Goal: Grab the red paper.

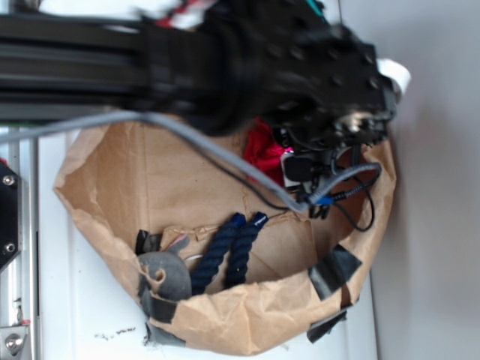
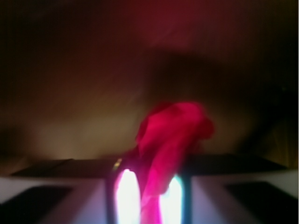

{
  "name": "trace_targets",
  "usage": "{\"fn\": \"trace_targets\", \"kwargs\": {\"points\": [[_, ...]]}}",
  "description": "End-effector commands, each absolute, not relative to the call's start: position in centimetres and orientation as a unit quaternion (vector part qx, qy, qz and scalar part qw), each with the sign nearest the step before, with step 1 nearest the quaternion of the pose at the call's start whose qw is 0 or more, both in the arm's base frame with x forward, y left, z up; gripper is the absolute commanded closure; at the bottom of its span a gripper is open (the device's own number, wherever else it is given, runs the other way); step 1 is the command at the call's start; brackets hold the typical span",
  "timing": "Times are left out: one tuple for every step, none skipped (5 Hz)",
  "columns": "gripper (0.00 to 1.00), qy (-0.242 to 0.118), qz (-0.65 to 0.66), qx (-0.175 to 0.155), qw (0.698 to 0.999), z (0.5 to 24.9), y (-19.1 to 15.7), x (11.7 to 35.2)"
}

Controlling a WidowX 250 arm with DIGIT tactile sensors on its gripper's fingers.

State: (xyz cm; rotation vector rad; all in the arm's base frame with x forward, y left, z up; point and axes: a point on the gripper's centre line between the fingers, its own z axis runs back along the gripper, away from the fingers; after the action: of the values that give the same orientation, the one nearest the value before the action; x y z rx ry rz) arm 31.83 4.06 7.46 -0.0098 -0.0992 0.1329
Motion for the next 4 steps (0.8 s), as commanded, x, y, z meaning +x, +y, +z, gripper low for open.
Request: {"fn": "trace_targets", "kwargs": {"points": [[1.00,-0.095,0.033,-0.074,0.992,12.6,4.6,26.6],[1.00,-0.094,-0.020,-0.117,0.988,13.6,4.7,24.7],[1.00,-0.100,-0.051,-0.130,0.985,14.2,4.8,23.8],[0.00,-0.100,-0.051,-0.130,0.985,14.2,4.8,23.8]]}}
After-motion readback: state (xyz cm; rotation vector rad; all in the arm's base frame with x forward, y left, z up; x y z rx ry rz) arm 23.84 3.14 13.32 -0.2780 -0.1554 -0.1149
